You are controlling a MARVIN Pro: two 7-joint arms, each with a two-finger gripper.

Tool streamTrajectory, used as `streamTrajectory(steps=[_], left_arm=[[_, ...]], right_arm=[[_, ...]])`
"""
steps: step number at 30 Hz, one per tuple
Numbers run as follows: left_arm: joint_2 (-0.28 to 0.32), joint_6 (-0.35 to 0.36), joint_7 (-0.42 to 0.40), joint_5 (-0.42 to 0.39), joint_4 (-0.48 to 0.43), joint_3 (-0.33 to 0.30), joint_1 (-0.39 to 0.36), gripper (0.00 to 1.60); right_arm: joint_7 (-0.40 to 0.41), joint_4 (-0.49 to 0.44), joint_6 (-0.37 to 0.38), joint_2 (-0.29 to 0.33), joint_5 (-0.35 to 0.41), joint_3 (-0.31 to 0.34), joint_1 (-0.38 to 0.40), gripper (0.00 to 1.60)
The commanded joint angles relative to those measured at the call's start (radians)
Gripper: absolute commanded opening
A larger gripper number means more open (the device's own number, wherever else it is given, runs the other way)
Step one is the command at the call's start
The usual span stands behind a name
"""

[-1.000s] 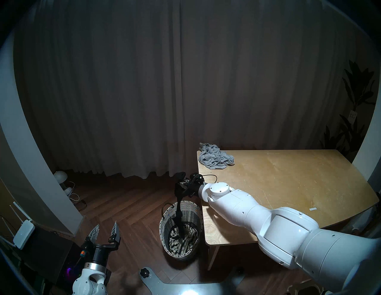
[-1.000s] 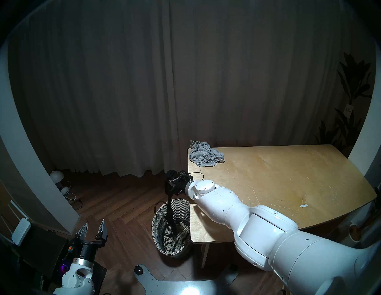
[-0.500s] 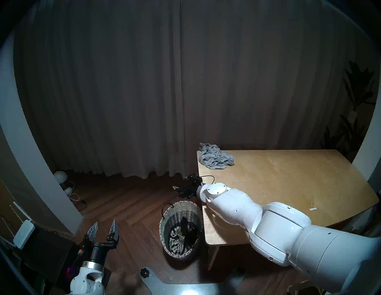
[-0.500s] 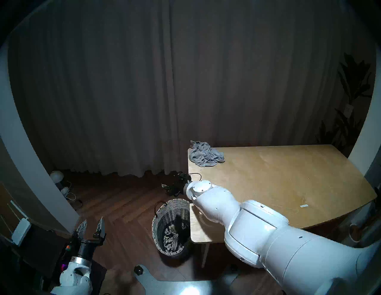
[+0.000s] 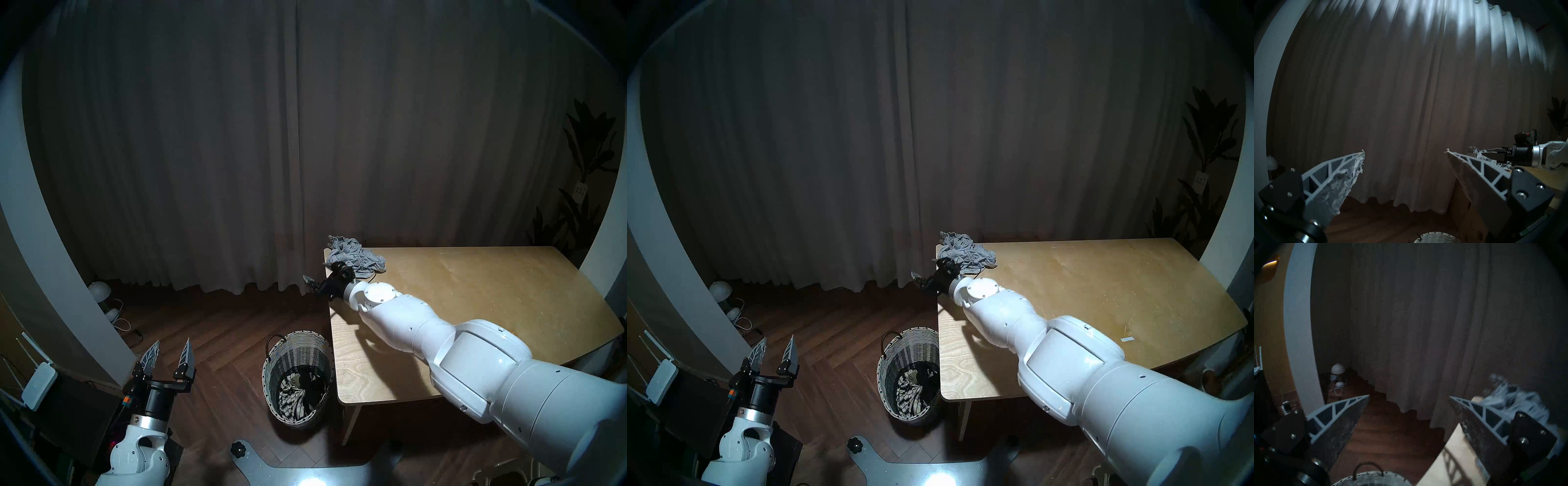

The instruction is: Toss clothes into the laundry hamper

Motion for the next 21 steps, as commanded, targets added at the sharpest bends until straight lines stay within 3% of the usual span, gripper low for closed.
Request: streamTrajectory(steps=[1, 5, 9, 14, 21], left_arm=[[0.008, -0.006, -0.01, 0.009, -0.081, 0.004, -0.025, 1.6], [0.022, 0.013, -0.011, 0.026, -0.101, 0.008, -0.051, 1.6], [0.054, 0.044, -0.004, 0.054, -0.105, 0.002, -0.116, 1.6], [0.091, 0.116, 0.01, 0.09, -0.115, 0.01, -0.177, 1.6], [0.11, 0.209, 0.039, 0.135, -0.136, 0.061, -0.246, 1.6]], right_arm=[[-0.037, -0.102, -0.094, 0.102, -0.011, 0.058, 0.124, 1.6], [-0.061, -0.107, -0.119, 0.172, -0.022, 0.07, 0.144, 1.6], [-0.094, -0.074, -0.136, 0.199, -0.035, 0.099, 0.131, 1.6], [-0.108, -0.077, -0.141, 0.266, -0.047, 0.099, 0.085, 1.6], [-0.112, -0.059, -0.147, 0.295, -0.061, 0.093, 0.022, 1.6]])
